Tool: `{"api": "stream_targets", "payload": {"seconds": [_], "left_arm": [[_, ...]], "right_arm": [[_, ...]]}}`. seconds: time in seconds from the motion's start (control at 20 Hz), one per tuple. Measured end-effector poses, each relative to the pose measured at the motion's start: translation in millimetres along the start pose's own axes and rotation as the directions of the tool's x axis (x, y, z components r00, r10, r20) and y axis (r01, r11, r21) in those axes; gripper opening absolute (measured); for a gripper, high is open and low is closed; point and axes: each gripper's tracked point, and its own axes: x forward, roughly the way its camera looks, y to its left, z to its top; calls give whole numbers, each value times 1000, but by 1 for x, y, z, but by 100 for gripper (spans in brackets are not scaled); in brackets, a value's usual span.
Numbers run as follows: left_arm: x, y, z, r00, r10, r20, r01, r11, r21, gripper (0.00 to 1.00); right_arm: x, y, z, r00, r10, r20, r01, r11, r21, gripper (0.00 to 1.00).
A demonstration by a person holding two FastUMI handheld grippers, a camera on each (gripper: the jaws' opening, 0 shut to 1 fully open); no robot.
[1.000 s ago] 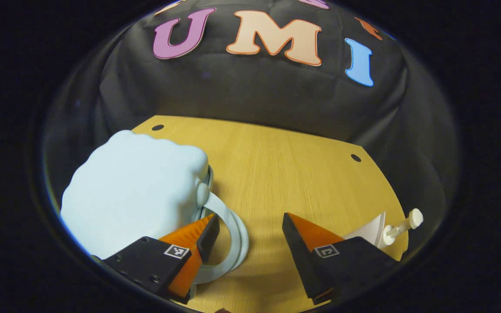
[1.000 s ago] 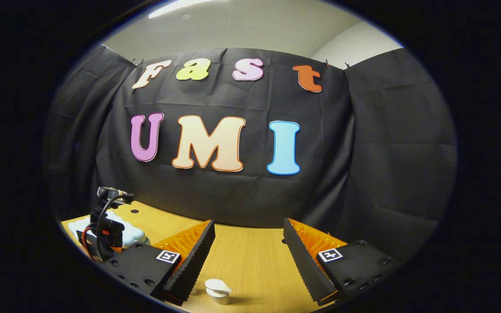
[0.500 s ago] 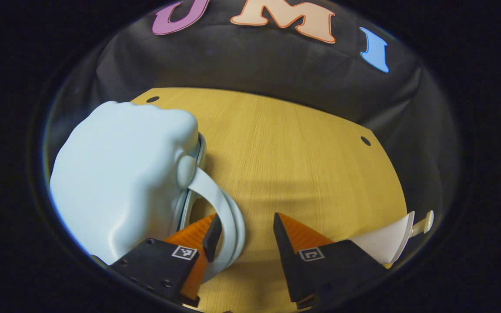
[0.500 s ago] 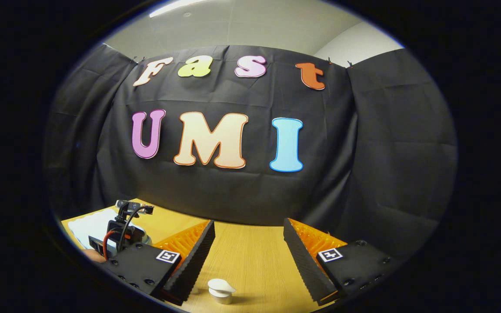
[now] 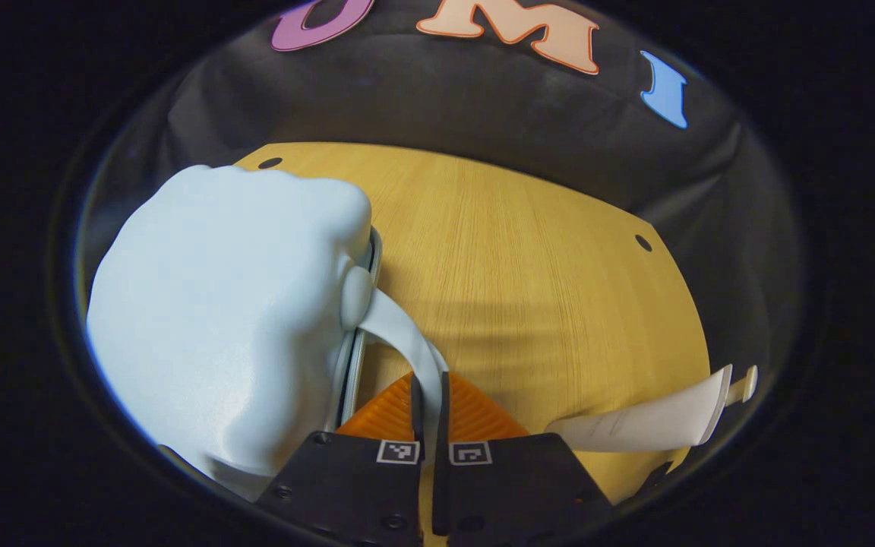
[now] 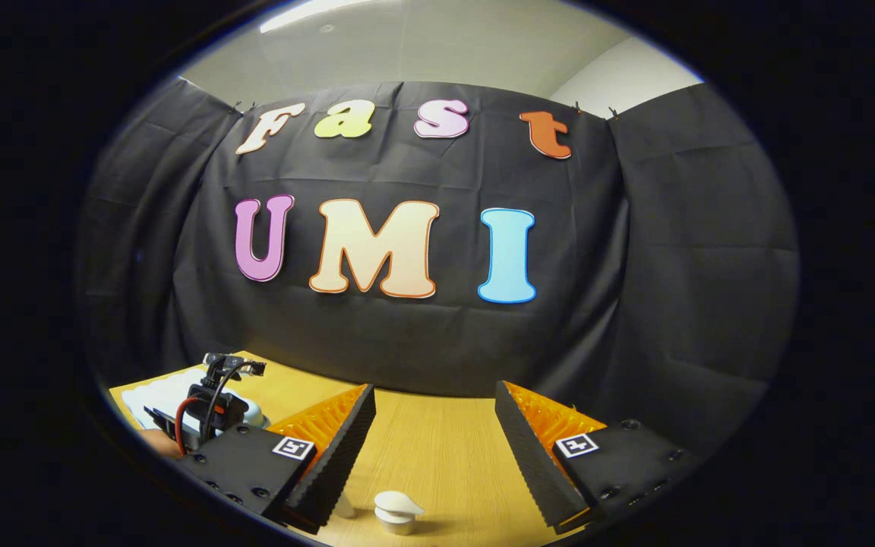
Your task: First open the suitcase, pack the skin care products into it, and then close the suitcase.
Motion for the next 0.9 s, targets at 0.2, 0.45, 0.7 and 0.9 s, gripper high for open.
{"api": "stream_targets", "payload": {"seconds": [0.2, 0.45, 0.7, 0.9], "left_arm": [[-15, -5, 11, 999, -8, 32, 5, 997, 73, 0], [-40, -7, 27, 998, -38, 56, 34, 997, 76, 0], [-74, -1, 57, 993, -59, 99, 52, 996, 73, 0], [-105, 13, 85, 987, -88, 136, 78, 994, 76, 0]], "right_arm": [[-3, 0, -2, 1000, 2, 8, -2, 1000, 14, 99], [-6, 2, -4, 1000, 16, 8, -17, 998, 54, 99], [-11, 6, -2, 999, 23, 22, -25, 997, 77, 99], [-12, 7, -2, 999, 23, 24, -25, 995, 94, 99]]}}
